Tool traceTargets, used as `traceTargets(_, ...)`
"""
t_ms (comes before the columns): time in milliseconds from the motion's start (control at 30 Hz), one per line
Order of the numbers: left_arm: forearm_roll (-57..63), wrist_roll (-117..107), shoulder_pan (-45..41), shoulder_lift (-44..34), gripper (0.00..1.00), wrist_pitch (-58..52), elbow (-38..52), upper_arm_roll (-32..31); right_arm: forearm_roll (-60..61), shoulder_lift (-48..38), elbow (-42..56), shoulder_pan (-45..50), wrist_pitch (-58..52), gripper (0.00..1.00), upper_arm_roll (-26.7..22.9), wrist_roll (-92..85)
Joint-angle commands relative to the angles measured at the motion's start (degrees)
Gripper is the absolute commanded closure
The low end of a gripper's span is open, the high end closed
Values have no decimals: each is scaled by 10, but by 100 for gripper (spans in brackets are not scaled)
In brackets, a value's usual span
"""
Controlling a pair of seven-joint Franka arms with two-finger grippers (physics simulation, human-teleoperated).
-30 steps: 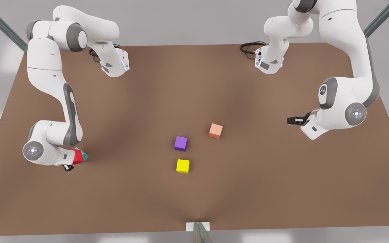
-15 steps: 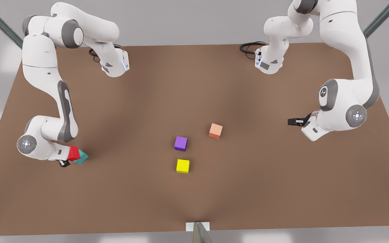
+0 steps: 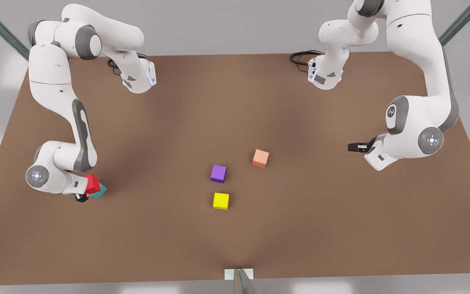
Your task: Pick up red wooden cube and pass to hand red wooden cube and place in blue wooden cube
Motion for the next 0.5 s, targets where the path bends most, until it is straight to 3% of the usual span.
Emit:
traceTargets(0,0,1,0,0,0,-2,0,0,-3,-1,0,0,-4,0,0,57)
traceTargets(333,0,1,0,3,0,1,1,0,2,-23,8,0,-47,0,2,64)
traceTargets(467,0,1,1,1,0,-2,1,0,31,-48,33,-1,-113,0,4,85)
